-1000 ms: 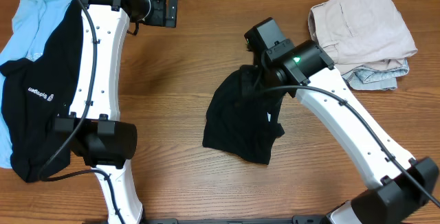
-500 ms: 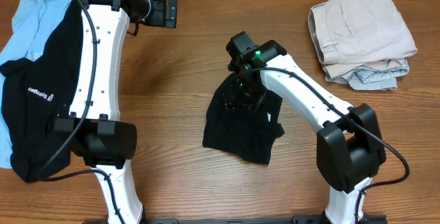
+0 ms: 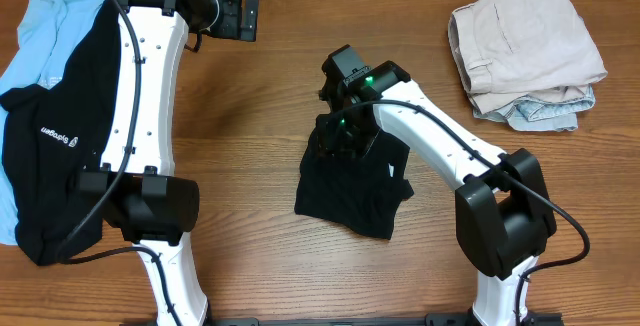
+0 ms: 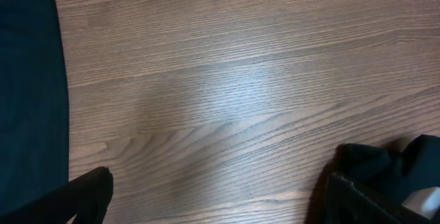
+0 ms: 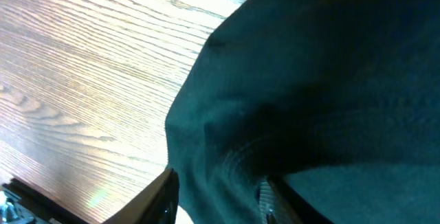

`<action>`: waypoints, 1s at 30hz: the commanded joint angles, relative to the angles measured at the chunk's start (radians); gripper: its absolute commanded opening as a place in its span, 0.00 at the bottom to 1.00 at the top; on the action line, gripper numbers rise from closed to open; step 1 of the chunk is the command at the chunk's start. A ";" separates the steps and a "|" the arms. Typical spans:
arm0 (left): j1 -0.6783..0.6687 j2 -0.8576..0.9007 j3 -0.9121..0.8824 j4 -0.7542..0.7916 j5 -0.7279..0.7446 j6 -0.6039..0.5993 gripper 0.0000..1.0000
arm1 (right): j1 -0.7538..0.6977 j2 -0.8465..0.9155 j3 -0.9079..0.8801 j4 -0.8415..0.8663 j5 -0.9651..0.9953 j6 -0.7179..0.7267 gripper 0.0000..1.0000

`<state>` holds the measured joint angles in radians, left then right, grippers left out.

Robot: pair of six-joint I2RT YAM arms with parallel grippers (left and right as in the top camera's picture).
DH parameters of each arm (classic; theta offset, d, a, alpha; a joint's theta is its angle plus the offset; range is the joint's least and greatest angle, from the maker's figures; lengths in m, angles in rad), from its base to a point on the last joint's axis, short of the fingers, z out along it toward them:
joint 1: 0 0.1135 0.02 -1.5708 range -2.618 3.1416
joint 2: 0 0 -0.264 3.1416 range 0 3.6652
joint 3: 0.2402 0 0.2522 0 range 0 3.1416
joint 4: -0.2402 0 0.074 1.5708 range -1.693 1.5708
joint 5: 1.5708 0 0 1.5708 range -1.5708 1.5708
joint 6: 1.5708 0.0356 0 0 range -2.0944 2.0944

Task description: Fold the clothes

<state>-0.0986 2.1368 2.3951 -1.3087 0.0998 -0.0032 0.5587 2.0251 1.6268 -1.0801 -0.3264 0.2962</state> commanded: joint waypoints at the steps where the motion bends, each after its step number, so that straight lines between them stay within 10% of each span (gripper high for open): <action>1: 0.000 0.003 0.014 0.000 -0.006 0.016 1.00 | 0.004 0.034 -0.006 0.002 -0.012 -0.005 0.37; 7: 0.000 0.003 0.014 0.000 -0.007 0.023 1.00 | 0.004 0.062 -0.007 -0.018 -0.012 -0.005 0.05; 22: 0.000 0.003 0.014 0.000 -0.032 0.027 1.00 | -0.159 -0.121 0.037 -0.323 0.005 0.071 0.04; 30: 0.000 0.003 0.014 0.000 -0.034 0.035 1.00 | -0.239 -0.116 -0.222 -0.246 0.071 0.141 0.04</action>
<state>-0.0986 2.1368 2.3951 -1.3090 0.0776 0.0067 0.3405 1.9064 1.5051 -1.3460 -0.2867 0.3859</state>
